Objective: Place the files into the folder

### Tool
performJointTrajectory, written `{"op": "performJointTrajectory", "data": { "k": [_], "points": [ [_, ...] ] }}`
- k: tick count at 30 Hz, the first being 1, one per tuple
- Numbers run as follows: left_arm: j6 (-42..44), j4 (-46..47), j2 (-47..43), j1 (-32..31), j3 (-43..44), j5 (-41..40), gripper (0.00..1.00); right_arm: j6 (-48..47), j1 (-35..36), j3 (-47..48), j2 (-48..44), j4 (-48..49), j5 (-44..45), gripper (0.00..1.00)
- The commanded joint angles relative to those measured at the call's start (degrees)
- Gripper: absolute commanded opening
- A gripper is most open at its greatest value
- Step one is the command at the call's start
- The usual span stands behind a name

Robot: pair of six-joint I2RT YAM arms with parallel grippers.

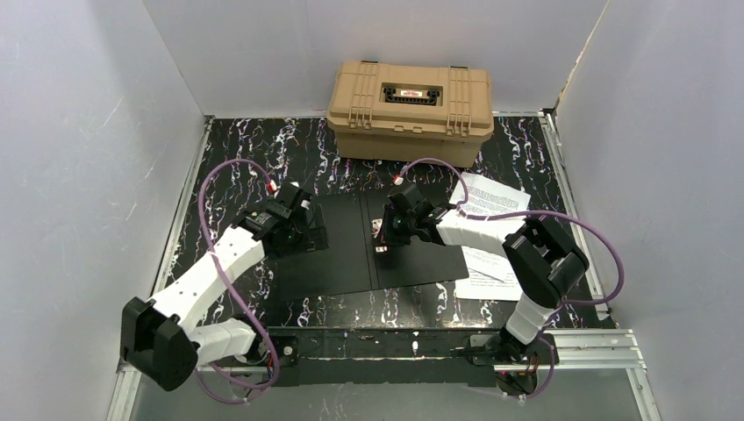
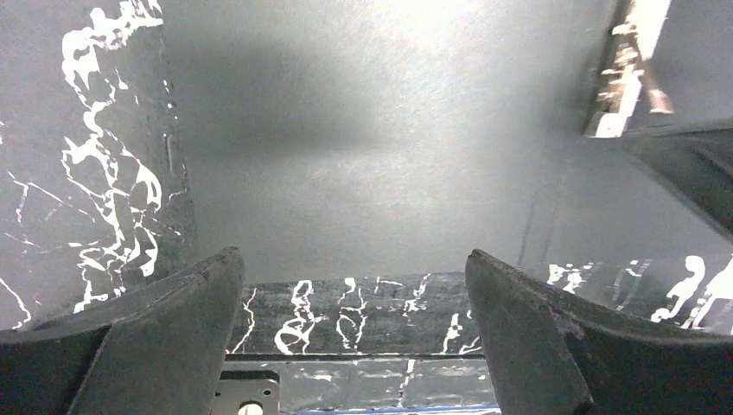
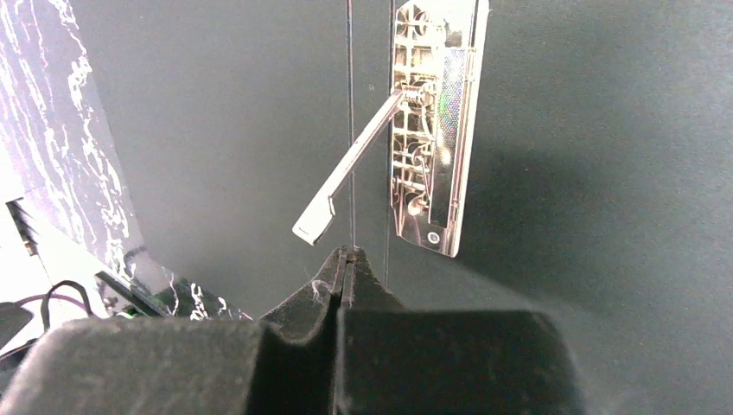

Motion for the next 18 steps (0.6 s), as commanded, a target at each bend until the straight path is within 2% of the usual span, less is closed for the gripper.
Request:
{"op": "performJointTrajectory", "data": {
  "k": [1,11,18],
  "points": [
    [2.02,-4.53,-4.38,0.07,3.94,-2.61,0.98,2.14,-0.91,0.48,1.48,4.73,-3.66,0.01],
    [5.67,-0.83,-12.53,0.07,3.76,-0.75,0.98,3.09,-2.47,2.48,4.30,7.54,-4.93,0.01],
    [9.07,0.94,-14.14,0.07,3.06,-0.17,0.98,2.81,-4.38,6.17,7.34,7.62,-4.00,0.01]
  ]
}}
